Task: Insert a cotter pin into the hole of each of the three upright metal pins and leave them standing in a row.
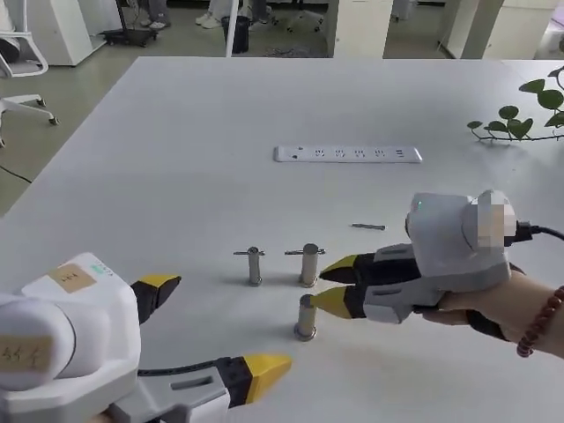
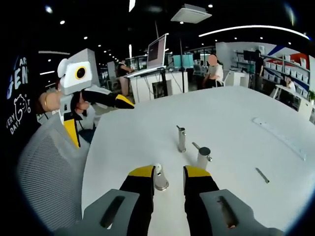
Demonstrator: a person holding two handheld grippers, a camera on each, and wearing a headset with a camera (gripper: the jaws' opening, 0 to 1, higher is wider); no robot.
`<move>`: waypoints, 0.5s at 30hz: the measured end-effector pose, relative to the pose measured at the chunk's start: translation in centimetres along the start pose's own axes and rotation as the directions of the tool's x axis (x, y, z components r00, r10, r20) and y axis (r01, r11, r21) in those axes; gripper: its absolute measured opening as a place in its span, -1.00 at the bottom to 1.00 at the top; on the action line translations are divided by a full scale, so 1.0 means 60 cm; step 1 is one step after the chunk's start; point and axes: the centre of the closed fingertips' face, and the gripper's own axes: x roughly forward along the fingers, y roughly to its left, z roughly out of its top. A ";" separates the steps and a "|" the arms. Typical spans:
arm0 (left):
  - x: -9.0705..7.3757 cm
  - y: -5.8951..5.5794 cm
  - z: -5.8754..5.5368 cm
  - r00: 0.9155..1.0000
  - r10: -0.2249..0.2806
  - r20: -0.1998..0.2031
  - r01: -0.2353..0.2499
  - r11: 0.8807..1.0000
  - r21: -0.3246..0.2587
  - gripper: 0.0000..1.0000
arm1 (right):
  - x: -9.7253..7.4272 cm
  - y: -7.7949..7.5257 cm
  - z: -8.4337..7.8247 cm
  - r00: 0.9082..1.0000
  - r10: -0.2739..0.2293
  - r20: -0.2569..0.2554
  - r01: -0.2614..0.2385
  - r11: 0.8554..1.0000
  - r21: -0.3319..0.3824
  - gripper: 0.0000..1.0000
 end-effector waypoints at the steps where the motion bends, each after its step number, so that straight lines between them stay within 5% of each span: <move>1: 0.000 0.000 0.002 1.000 0.002 0.007 -0.002 1.000 0.008 0.77 | -0.005 -0.008 -0.002 1.000 -0.017 -0.011 0.018 1.000 0.023 -0.63; 4: 0.000 0.000 0.009 0.999 0.003 0.036 -0.003 1.000 0.001 0.73 | -0.022 -0.034 0.003 0.998 -0.054 -0.021 0.054 0.998 0.015 -0.66; 15: 0.003 0.015 0.001 1.000 0.017 0.004 -0.017 1.000 0.008 0.73 | -0.052 -0.135 0.000 0.977 -0.199 -0.079 0.201 0.980 0.012 -0.76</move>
